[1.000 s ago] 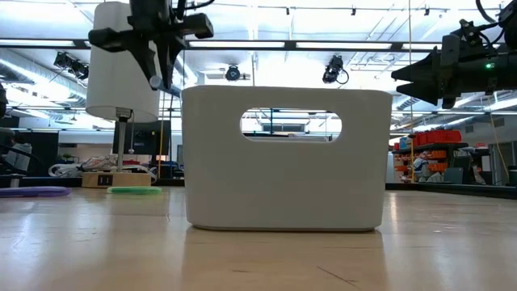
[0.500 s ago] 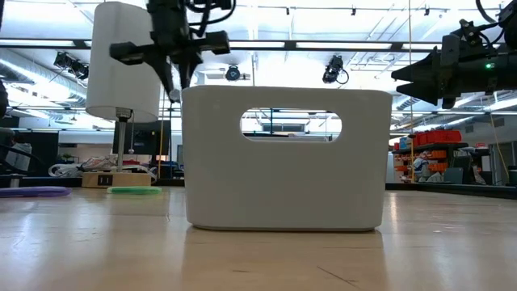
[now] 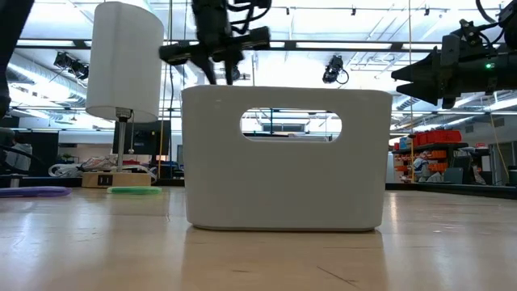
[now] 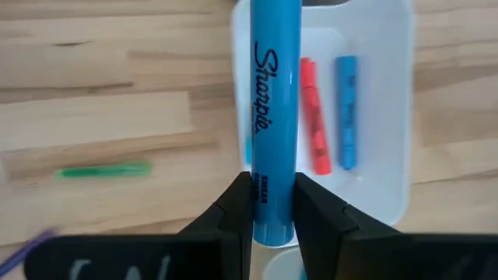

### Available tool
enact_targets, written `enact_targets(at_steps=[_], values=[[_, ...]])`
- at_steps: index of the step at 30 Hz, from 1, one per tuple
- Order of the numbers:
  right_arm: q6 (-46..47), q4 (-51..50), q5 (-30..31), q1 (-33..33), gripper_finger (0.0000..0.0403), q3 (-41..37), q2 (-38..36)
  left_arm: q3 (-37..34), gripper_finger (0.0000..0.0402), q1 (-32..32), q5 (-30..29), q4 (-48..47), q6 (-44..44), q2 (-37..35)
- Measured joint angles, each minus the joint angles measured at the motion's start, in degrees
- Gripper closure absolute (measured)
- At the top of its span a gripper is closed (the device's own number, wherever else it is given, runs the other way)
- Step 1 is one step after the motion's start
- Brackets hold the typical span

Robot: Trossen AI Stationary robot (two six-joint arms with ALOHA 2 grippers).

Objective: Pick & Place Markers
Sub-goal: Put the blue highlighter pen into the white bin

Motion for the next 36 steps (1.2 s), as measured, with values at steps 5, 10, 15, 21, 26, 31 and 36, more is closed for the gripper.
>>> enact_targets(at_steps=[5,10,15,21,26,31,36], values=[[0.0,0.0,0.0,0.0,0.0101,0.0,0.0,6.3,0.0328,0.0,0.2,-0.2,1.8,4.7],[0.0,0.0,0.0,0.0,0.0101,0.0,0.0,9.4,0.0328,0.0,1.1,-0.4,2.5,7.3],[0.0,0.0,0.0,0.0,0.0101,0.0,0.0,9.4,0.0328,0.0,1.1,-0.7,1.5,7.3],[0.0,0.0,0.0,0.0,0.0101,0.0,0.0,4.8,0.0328,-0.7,1.5,2.7,-0.5,7.3],[0.0,0.0,0.0,0.0,0.0101,0.0,0.0,-0.7,0.0328,-1.1,2.5,7.8,-1.3,7.3],[0.0,0.0,0.0,0.0,0.0101,0.0,0.0,-3.6,0.0328,-1.0,2.7,11.3,-1.3,7.6],[0.0,0.0,0.0,0.0,0.0101,0.0,0.0,-3.7,0.0328,-1.1,3.3,12.6,-1.2,9.9]])
